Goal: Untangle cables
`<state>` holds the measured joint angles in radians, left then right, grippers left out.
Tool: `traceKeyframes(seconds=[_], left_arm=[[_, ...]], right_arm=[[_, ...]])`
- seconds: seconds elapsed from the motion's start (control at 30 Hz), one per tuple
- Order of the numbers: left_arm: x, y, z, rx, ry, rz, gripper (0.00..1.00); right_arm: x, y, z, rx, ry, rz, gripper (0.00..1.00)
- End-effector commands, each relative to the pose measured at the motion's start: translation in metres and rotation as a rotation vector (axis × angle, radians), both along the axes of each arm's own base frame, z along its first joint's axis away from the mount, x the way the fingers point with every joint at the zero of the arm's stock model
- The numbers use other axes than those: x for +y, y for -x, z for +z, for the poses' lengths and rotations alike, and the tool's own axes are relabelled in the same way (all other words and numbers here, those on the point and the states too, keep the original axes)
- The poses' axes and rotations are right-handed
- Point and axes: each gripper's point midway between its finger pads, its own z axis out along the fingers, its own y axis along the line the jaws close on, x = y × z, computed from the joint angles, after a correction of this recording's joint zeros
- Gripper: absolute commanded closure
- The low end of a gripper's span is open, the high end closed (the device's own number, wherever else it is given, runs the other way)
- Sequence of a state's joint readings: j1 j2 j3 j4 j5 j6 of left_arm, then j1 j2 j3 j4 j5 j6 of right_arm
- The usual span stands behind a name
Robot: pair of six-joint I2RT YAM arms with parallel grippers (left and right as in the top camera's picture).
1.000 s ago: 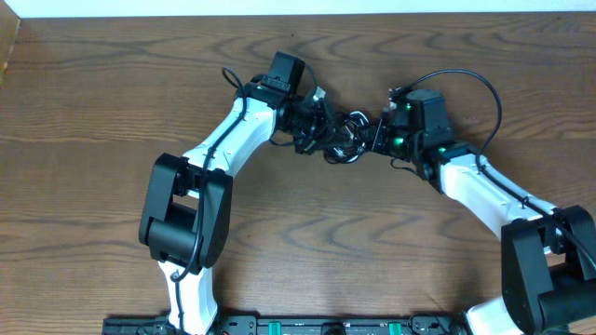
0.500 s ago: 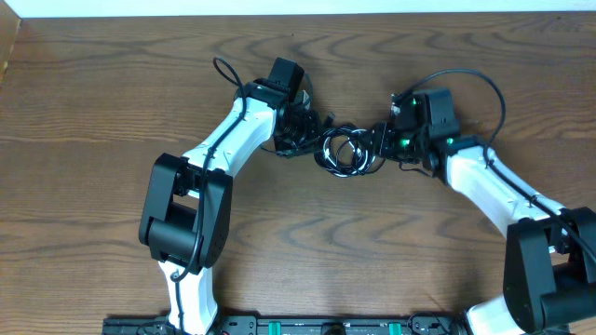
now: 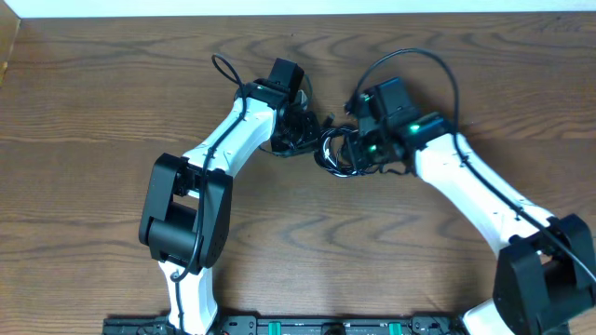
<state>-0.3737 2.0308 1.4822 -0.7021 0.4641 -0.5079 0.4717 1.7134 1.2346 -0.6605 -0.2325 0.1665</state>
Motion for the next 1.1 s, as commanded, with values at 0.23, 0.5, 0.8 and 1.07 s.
traceKeyframes(seconds=[0.23, 0.5, 0.8, 1.07], left_arm=[[-0.006, 0.0, 0.007, -0.047, -0.009, -0.065, 0.76], [-0.01, 0.0, -0.005, -0.074, -0.079, -0.083, 0.75], [-0.017, -0.001, -0.029, -0.057, -0.09, -0.099, 0.75], [-0.014, 0.005, -0.058, 0.005, -0.119, -0.102, 0.75]], right_arm=[[-0.015, 0.011, -0.053, 0.078, 0.188, 0.1, 0.77], [-0.021, 0.009, -0.061, 0.071, 0.235, 0.109, 0.77], [-0.032, 0.005, -0.067, 0.038, 0.295, 0.114, 0.79], [-0.033, 0.006, -0.072, 0.029, 0.299, 0.137, 0.76]])
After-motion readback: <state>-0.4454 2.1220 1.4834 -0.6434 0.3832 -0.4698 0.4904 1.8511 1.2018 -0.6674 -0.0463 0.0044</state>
